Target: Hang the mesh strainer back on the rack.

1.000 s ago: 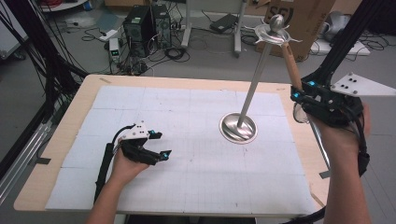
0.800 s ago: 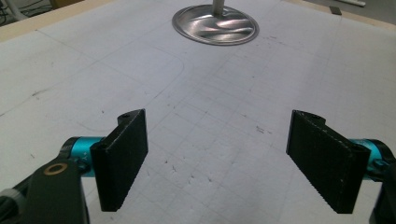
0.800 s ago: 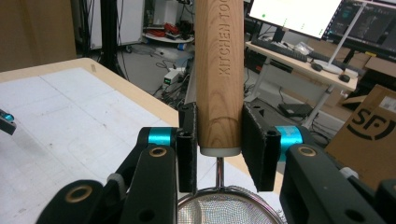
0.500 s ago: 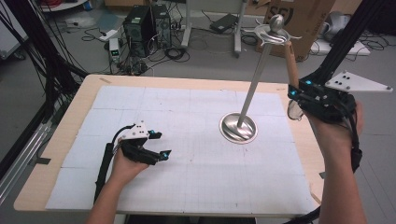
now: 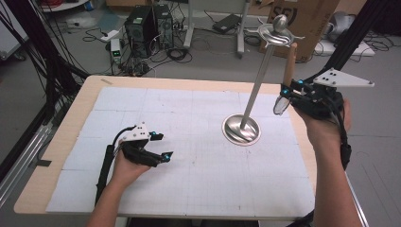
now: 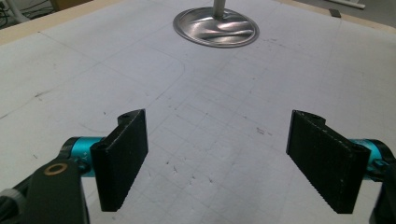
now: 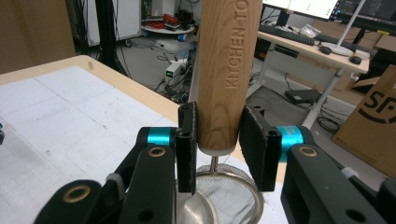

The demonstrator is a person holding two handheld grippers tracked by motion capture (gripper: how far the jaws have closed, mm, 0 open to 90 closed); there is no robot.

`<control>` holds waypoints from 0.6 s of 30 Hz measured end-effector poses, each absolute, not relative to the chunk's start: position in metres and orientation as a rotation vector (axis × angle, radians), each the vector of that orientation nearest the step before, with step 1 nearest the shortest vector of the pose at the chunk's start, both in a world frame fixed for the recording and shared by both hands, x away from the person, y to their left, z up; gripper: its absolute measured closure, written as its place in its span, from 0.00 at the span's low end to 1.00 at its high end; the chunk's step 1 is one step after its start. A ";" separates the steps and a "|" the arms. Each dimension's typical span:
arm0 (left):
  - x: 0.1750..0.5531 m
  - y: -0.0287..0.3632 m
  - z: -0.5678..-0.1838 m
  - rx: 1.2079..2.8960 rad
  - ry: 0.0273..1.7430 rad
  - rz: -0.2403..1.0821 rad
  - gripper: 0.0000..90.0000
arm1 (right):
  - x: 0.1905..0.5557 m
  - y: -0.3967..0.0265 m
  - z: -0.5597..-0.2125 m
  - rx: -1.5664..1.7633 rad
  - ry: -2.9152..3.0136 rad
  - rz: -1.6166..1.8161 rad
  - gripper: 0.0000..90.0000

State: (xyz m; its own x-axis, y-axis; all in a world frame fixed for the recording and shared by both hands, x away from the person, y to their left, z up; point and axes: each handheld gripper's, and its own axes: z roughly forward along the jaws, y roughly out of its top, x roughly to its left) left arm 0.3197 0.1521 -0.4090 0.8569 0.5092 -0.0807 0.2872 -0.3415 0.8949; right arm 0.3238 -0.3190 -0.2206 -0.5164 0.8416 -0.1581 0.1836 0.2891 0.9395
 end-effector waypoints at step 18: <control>0.319 0.153 -0.408 1.943 0.586 0.258 0.24 | 0.323 -0.313 -0.226 0.934 1.910 1.253 0.62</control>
State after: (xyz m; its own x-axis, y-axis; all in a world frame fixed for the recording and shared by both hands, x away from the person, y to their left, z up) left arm 0.3192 0.1525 -0.4081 0.8572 0.5087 -0.0804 0.2844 -0.3375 0.8974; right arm 0.3233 -0.3127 -0.2262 -0.5265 0.8385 -0.1407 0.2049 0.2858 0.9361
